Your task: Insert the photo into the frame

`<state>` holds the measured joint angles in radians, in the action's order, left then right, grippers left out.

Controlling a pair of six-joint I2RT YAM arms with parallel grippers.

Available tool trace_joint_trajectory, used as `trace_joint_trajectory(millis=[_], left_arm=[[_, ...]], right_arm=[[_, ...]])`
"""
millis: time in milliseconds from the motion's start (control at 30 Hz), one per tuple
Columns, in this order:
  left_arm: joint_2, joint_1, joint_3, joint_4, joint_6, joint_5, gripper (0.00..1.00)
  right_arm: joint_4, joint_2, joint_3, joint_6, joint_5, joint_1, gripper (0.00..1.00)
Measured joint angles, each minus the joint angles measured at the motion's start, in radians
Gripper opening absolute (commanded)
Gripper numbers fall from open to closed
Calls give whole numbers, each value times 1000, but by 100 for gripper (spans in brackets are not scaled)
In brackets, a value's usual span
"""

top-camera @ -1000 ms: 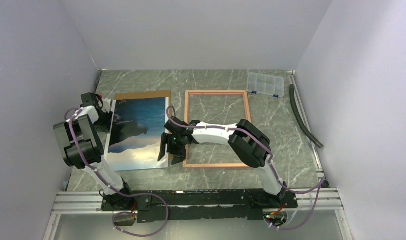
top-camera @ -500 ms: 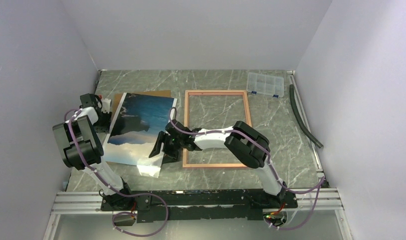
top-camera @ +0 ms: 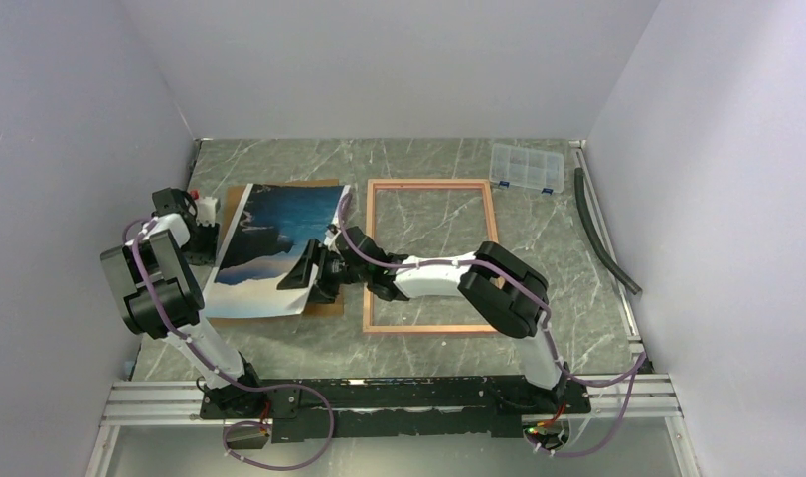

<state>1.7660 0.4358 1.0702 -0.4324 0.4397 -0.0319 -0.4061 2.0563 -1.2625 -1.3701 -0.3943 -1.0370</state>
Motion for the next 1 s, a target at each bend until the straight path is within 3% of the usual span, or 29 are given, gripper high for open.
trace_joint_trajectory(millis=[233,467,633,833,1000], left_arm=[[0,13,14,-71,0,-58,40],[0,18,41,-197,4,-116,39],[0,19,64,-248,3,-144,38],[18,19,76,-246,4,-130,38],[21,19,97,-248,3,-121,39]], right_arm=[[-32,4,-18,8,-2,16,65],[-34,37,-35,6,-9,44,56],[-51,-5,44,8,-1,61,45],[-92,-88,148,6,-1,74,43],[-100,-135,188,13,-2,80,26]])
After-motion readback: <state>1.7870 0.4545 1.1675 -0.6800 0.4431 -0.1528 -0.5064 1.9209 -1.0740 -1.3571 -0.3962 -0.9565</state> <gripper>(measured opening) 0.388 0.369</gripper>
